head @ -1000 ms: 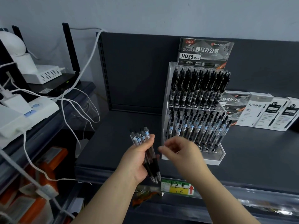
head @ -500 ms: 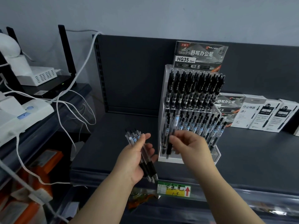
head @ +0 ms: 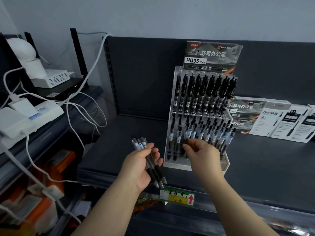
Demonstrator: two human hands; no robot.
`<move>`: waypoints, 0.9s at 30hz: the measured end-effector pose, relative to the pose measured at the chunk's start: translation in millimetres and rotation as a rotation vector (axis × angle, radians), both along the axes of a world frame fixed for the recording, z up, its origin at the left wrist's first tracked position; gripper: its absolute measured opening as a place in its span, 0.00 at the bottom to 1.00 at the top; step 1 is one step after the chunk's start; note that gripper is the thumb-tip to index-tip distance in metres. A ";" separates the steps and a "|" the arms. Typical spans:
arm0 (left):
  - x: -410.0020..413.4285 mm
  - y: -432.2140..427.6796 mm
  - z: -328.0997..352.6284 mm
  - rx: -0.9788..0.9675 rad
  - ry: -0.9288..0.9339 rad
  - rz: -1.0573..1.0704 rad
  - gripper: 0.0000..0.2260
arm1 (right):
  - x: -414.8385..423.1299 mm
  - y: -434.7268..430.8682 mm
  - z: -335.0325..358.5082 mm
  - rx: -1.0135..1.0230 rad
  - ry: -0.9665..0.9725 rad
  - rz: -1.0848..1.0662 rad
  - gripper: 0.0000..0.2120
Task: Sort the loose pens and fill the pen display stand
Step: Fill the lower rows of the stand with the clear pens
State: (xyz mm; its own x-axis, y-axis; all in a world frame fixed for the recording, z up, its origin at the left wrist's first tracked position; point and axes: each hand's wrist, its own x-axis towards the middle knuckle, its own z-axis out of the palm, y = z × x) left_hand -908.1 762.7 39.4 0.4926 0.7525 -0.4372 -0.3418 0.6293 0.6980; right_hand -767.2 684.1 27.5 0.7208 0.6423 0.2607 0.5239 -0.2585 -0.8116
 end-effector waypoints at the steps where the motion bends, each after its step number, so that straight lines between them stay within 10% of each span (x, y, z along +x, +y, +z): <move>1: 0.2 -1.8 0.3 0.002 -0.004 0.008 0.10 | 1.1 0.6 -2.5 -0.022 -0.016 0.015 0.12; 16: -5.3 -40.1 6.9 0.062 -0.017 0.118 0.07 | 7.0 -1.1 -8.4 -0.165 -0.166 0.121 0.12; 27: 2.2 -63.0 2.9 0.111 -0.015 0.062 0.07 | -27.7 -39.1 6.2 -0.045 0.193 0.478 0.04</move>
State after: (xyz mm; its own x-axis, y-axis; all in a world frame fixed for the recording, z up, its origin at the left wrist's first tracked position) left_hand -905.9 699.6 42.3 0.4494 0.8250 -0.3426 -0.3890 0.5260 0.7563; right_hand -794.9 645.0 33.7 0.3765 0.9191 0.1164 0.4342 -0.0641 -0.8985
